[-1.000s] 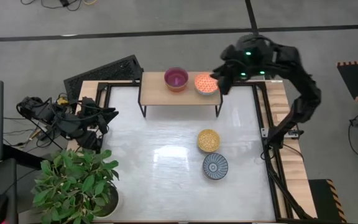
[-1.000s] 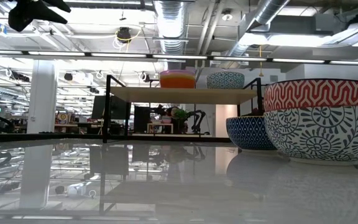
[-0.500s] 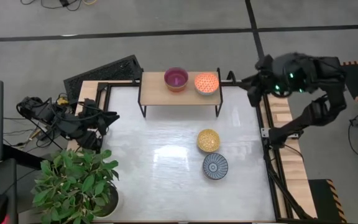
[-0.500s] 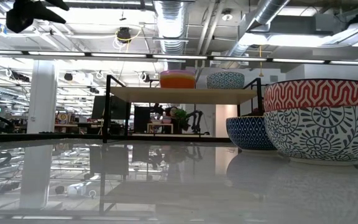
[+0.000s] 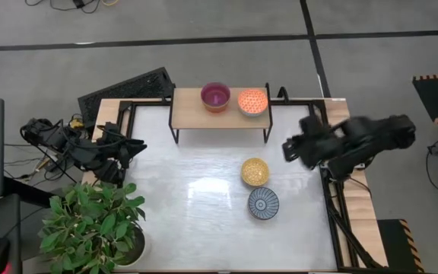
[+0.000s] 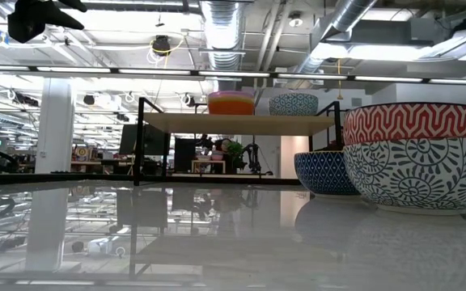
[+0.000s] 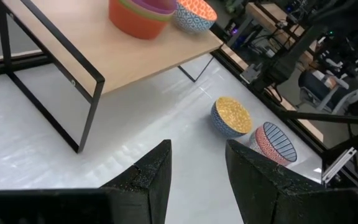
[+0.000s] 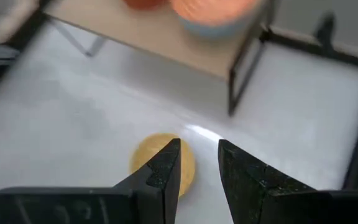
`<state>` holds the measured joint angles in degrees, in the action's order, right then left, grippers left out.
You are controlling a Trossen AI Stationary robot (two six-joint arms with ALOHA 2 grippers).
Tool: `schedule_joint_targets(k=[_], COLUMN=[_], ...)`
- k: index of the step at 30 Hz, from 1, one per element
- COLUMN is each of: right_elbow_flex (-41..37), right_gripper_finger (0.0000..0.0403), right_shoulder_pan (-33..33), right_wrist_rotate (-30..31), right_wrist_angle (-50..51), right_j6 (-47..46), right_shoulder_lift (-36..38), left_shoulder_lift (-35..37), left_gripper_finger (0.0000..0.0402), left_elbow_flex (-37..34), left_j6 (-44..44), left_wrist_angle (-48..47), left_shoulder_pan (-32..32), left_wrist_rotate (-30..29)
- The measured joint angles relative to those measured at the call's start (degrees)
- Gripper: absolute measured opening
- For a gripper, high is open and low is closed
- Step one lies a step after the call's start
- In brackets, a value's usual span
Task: Place and stack bowls onto a shelf
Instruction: Stack the yellow patterned bowl on top of the light orange patterned bowl on the shelf
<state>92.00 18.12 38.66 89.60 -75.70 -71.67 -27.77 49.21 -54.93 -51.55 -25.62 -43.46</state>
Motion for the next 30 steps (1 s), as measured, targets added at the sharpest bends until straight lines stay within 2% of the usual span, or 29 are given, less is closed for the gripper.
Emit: schedule_joint_targets(k=[5,10,15,18,30], right_elbow_flex=[-12.4,-20.8,-25.5,-27.8,-37.6], right_gripper_finger=[0.0136,0.0176,0.0245,0.0272,0.0282], right_shoulder_pan=[1.9,1.3,-1.0,-2.7,-11.0], right_wrist_rotate=[-1.1,-7.1,-12.4,-14.7,-21.2], right_wrist_angle=[-0.9,-8.4,-17.1,-21.3,-39.0], right_j6=[-13.5,-17.8,-17.6,-16.5,-3.7], right_shoulder_lift=[-4.3,-8.4,-11.2,-12.3,-13.0], left_shoulder_lift=[0.0,0.0,0.0,0.0,0.0], left_gripper_finger=[0.0135,0.0135,0.0135,0.0135,0.0135], left_elbow_flex=[0.0,0.0,0.0,0.0,0.0], left_j6=[1.2,1.4,2.1,1.7,1.7], left_wrist_angle=[0.0,-0.1,-0.1,-0.1,-2.1], left_shoulder_pan=[0.0,0.0,0.0,0.0,0.0], left_wrist_rotate=[0.3,2.4,6.0,6.8,5.7])
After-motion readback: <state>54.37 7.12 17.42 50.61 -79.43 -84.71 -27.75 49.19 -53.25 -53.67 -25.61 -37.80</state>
